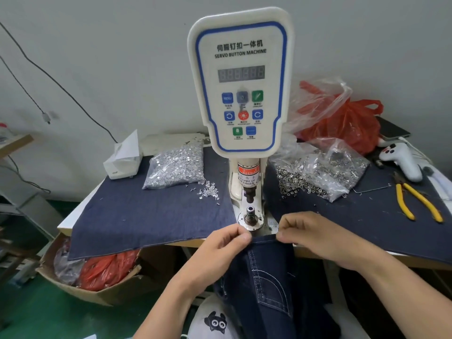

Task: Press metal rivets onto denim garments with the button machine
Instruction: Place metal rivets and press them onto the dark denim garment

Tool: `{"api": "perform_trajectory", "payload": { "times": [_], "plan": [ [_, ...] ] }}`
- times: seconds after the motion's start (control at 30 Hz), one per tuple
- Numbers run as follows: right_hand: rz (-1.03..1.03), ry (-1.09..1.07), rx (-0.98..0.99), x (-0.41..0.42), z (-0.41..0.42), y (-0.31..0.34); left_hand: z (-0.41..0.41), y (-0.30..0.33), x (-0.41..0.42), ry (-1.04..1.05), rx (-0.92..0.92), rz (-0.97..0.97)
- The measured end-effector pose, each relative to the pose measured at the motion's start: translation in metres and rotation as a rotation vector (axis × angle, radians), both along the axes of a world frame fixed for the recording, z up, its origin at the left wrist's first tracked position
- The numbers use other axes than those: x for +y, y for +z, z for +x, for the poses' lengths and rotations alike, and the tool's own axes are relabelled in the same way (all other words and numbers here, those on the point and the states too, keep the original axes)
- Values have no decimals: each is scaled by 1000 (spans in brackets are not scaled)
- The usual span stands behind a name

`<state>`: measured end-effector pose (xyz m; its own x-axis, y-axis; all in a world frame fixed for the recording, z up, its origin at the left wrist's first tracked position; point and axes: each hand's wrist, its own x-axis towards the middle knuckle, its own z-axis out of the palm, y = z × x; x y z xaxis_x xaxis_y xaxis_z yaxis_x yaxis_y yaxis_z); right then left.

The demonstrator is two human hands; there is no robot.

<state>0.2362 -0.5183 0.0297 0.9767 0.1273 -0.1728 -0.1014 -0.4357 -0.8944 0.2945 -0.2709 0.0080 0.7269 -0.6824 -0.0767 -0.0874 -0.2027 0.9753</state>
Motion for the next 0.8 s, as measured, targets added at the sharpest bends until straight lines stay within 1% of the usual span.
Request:
{"api": "perform_trajectory", "payload": {
  "times": [0.07,0.13,0.17,0.2,0.23,0.3,0.33,0.37,0.43,0.5,0.6,0.67,0.73,0.8],
  "plan": [
    [0,40,26,-2,3,4,5,1,-1,-27,-50,34],
    [-14,58,67,-6,8,7,9,4,0,-20,-70,10],
    [-20,41,55,-8,13,8,12,5,0,-7,-76,-8],
    [-52,-19,0,-11,21,5,14,7,1,7,-83,-19],
    [-141,-127,-83,-15,30,2,16,8,1,16,-89,-23],
    [-444,-378,-253,-25,49,-4,19,9,3,14,-119,-10],
    [-565,-447,-296,-28,58,-7,21,9,3,15,-143,-2],
    [-651,-467,-308,-30,65,-10,22,8,4,19,-156,-3],
    [-805,-421,-278,-29,77,-17,23,6,5,60,-132,-11],
    [-914,-378,-288,-25,82,-23,24,5,6,120,-102,3],
    [-973,-365,-390,-22,84,-27,27,3,5,225,-108,66],
    [-1007,-354,-408,-22,84,-28,30,2,2,361,-161,110],
    [-1022,-347,-395,-21,84,-27,35,1,-2,520,-165,129],
    [-1009,-345,-383,-21,85,-26,46,1,-1,665,-205,224]
  ]
}}
